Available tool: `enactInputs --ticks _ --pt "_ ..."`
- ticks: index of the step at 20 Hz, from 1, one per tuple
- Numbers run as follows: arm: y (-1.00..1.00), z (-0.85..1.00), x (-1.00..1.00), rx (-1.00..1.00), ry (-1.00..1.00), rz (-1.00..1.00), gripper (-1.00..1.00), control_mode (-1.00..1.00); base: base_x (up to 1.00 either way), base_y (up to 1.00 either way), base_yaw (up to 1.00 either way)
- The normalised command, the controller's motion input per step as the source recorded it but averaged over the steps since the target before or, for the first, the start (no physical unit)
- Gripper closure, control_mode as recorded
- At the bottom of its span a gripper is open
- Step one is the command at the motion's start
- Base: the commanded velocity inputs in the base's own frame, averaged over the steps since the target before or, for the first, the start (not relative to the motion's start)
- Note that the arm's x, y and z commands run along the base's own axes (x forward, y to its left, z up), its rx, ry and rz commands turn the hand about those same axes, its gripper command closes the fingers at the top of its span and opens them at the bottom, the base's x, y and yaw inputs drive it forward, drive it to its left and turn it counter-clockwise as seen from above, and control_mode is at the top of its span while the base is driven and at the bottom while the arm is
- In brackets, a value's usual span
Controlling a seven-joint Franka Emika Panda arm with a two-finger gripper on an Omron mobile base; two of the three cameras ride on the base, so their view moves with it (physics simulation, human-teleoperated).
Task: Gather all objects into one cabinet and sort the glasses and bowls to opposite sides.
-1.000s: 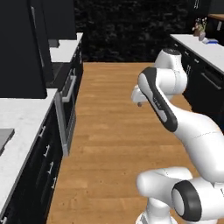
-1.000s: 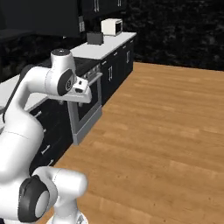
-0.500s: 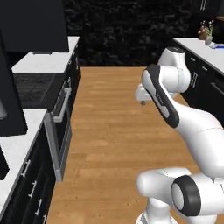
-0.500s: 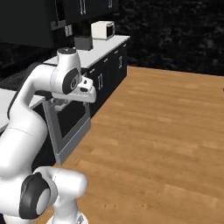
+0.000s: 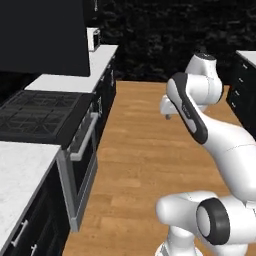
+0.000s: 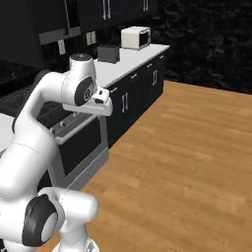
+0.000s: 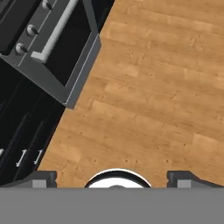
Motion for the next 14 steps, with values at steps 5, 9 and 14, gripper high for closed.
enactInputs --ticks 5,9,14 --pt "0.00 0.00 0.00 0.00 0.00 0.00 -1.00 1.00 0.67 0.00 0.62" --pt "0.00 0.00 0.00 0.00 0.00 0.00 -1.00 1.00 0.27 0.00 0.77" --pt "0.00 0.00 0.00 0.00 0.00 0.00 -1.00 1.00 -0.04 0.00 0.77"
